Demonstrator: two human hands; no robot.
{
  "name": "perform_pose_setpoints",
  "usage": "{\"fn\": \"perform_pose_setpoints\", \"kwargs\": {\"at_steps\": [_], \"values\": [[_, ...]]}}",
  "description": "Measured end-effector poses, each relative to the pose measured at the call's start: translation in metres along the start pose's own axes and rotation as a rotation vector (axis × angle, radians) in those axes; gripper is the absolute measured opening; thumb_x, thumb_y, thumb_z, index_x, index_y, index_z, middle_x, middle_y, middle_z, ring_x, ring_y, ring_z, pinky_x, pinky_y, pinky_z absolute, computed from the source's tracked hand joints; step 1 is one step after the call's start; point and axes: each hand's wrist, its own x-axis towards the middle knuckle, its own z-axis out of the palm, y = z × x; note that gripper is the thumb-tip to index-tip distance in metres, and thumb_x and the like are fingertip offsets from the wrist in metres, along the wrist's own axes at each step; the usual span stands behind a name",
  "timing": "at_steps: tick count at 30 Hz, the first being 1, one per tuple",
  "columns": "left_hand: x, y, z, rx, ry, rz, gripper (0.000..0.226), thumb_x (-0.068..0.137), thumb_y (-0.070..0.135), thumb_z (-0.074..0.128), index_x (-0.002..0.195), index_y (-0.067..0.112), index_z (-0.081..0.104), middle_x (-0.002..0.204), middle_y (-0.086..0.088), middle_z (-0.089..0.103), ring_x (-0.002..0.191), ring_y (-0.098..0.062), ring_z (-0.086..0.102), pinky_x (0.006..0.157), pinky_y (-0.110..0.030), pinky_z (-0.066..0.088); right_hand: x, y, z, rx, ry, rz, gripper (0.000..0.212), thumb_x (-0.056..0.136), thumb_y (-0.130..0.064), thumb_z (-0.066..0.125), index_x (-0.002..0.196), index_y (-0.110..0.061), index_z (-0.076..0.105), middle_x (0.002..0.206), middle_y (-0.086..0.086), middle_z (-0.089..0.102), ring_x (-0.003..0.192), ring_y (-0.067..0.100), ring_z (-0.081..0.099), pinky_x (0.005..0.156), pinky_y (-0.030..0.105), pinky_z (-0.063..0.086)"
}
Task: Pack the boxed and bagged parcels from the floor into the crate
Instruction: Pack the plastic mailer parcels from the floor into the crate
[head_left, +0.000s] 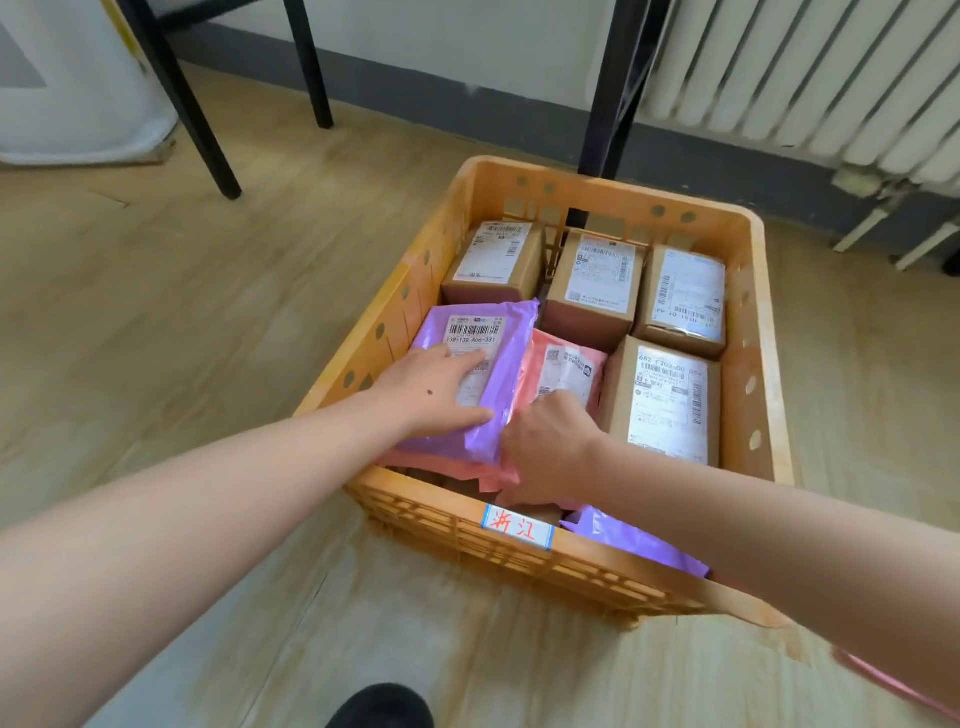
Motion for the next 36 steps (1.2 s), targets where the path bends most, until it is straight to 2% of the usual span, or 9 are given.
{"fn": "perform_pose_setpoints", "kwargs": {"at_steps": [5,9,15,19,23,25,30,33,36], "values": [[-0.002,-0.001,0.001,0.026,0.005,0.003,0.08,0.083,0.065,0.051,0.149,0.032,0.022,0.144,-0.008,0.039,0.129,-0.03,0.041,0.102,-0.041,0.041,-0.005,-0.004,0.01,-0.03,0.102,-0.014,0.021,0.092,-0.029,0.049,0.102,-0.014,0.061,0.097,0.003,0.061,0.082,0.025,0.065,0.044,0.024,0.014],[-0.005,-0.003,-0.002,0.049,-0.005,0.003,0.08,0.083,0.068,0.046,0.15,0.032,0.019,0.147,-0.008,0.036,0.131,-0.029,0.039,0.102,-0.039,0.04,-0.013,-0.001,0.004,-0.052,0.118,-0.052,0.023,0.088,-0.006,0.048,0.105,-0.016,0.06,0.099,0.0,0.059,0.085,0.024,0.066,0.043,0.024,0.014],[-0.012,-0.003,-0.001,0.002,0.025,-0.038,0.074,0.087,0.069,0.036,0.149,0.033,0.022,0.14,-0.01,0.041,0.127,-0.029,0.042,0.102,-0.04,0.04,-0.017,0.028,-0.025,0.064,0.261,0.106,0.018,0.092,-0.016,0.045,0.107,-0.016,0.056,0.104,-0.001,0.06,0.087,0.028,0.066,0.045,0.027,0.019],[-0.013,0.001,-0.001,0.016,-0.088,-0.063,0.063,0.089,0.069,0.024,0.148,0.048,0.013,0.149,-0.011,0.032,0.131,-0.034,0.037,0.105,-0.042,0.035,-0.029,0.061,-0.053,0.191,0.458,0.235,0.018,0.097,-0.021,0.04,0.109,-0.014,0.051,0.103,0.001,0.056,0.081,0.03,0.063,0.043,0.026,0.02],[-0.01,0.013,0.001,0.048,-0.12,-0.108,0.047,0.1,0.049,0.017,0.146,0.052,0.011,0.159,-0.009,0.01,0.139,-0.041,0.021,0.114,-0.043,0.022,-0.049,0.097,-0.087,0.28,0.616,0.341,0.022,0.095,-0.023,0.037,0.106,-0.012,0.052,0.091,0.003,0.05,0.077,0.03,0.059,0.055,0.034,0.036],[-0.008,0.022,0.0,0.054,-0.154,-0.148,0.053,0.1,0.029,0.023,0.144,0.056,0.01,0.161,-0.003,-0.003,0.141,-0.045,0.011,0.115,-0.047,0.019,-0.059,0.115,-0.099,0.253,0.66,0.374,0.019,0.093,-0.021,0.039,0.104,-0.011,0.052,0.087,0.002,0.046,0.072,0.027,0.054,0.057,0.035,0.038],[-0.002,0.039,-0.003,0.025,-0.139,-0.236,0.073,0.094,0.008,0.029,0.142,0.059,0.009,0.159,0.002,-0.017,0.142,-0.046,0.006,0.114,-0.051,0.022,-0.078,0.142,-0.099,0.108,0.603,0.325,0.009,0.091,-0.01,0.049,0.1,-0.011,0.049,0.085,0.001,0.042,0.064,0.022,0.044,0.052,0.029,0.03],[0.001,0.043,-0.005,-0.025,-0.102,-0.328,0.076,0.094,0.015,0.041,0.146,0.053,0.0,0.158,-0.005,-0.016,0.137,-0.051,0.015,0.109,-0.051,0.03,-0.083,0.127,-0.075,0.055,0.446,0.148,0.027,0.087,-0.01,0.055,0.114,-0.01,0.05,0.097,0.003,0.051,0.071,0.02,0.053,0.047,0.029,0.041],[0.001,0.042,-0.008,-0.069,-0.03,-0.383,0.08,0.089,0.034,0.057,0.151,0.031,0.007,0.153,-0.014,0.006,0.129,-0.048,0.029,0.102,-0.047,0.036,-0.083,0.107,-0.051,0.052,0.308,-0.045,0.028,0.089,-0.015,0.055,0.116,-0.013,0.051,0.105,0.002,0.057,0.087,0.021,0.061,0.064,0.034,0.055]]}}
